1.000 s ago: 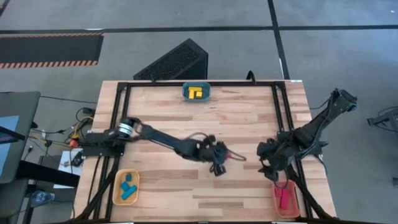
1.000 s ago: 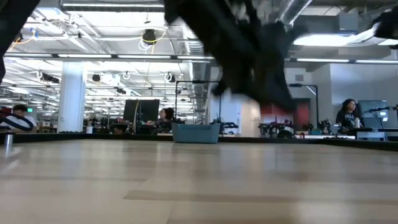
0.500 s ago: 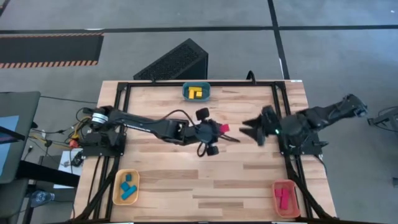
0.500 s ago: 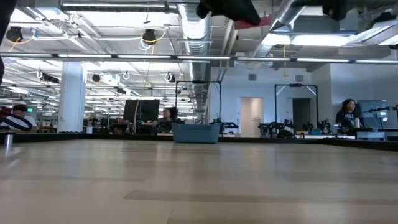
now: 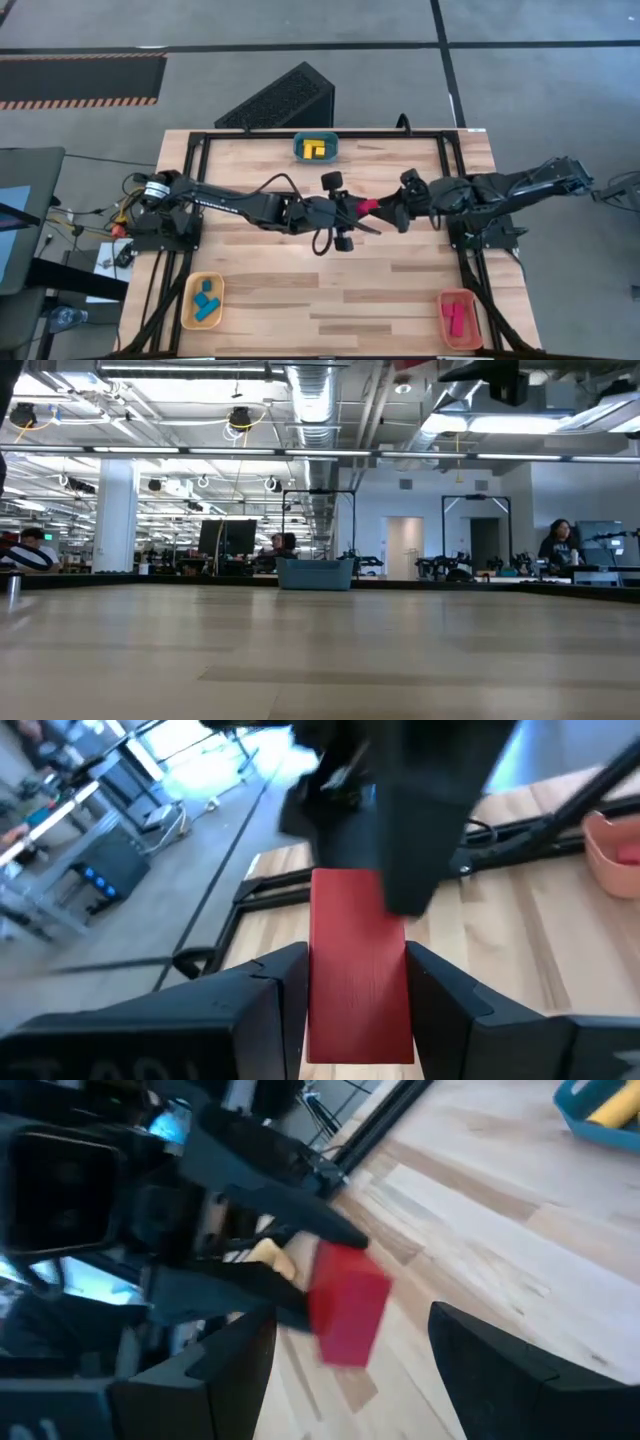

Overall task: Sort & place blocks by color
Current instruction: Put the red block into the orange bin, then return to Home Position

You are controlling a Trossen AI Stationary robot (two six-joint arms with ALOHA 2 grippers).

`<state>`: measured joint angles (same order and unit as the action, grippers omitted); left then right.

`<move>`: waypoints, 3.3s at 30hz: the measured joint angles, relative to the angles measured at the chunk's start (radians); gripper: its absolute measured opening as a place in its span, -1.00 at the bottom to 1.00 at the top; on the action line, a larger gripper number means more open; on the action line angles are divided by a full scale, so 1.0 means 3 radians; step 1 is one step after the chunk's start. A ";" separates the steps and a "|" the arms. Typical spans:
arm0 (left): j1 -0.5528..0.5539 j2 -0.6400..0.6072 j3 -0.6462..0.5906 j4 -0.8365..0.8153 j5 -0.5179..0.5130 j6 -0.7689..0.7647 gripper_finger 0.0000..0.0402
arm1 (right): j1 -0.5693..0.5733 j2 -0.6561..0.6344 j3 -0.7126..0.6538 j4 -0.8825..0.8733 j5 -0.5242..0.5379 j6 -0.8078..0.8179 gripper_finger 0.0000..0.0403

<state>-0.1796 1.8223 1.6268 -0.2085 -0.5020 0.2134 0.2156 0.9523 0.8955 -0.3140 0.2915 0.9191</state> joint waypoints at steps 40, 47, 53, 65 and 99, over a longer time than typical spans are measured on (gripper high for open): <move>0.0338 -0.0038 0.0000 -0.0727 -0.0387 -0.0974 0.05 | 0.0967 -0.0116 0.0003 -0.2829 -0.1934 0.0725 -0.76; 0.0431 -0.0223 0.0001 -0.0888 -0.0384 -0.1028 0.05 | 0.1797 -0.0095 0.0001 -0.2687 -0.1951 0.1568 -0.76; 0.0558 -0.0256 0.0001 -0.1090 -0.0365 -0.1004 0.05 | 0.2296 0.0106 -0.0099 -0.2205 -0.1932 0.2065 -0.76; 0.0587 -0.0259 0.0001 -0.1128 -0.0219 -0.0895 0.05 | 0.2761 0.0832 -0.0347 -0.0973 -0.1937 0.2577 -0.71; 0.0855 -0.0236 0.0003 -0.0659 0.0114 -0.1746 -0.07 | 0.2078 -0.0390 -0.0347 -0.0949 0.0325 0.0820 -0.54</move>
<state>0.0769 1.7515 1.6276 -0.4064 -0.4678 -0.3103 0.8392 0.8353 0.7914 -0.5986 0.3892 1.1650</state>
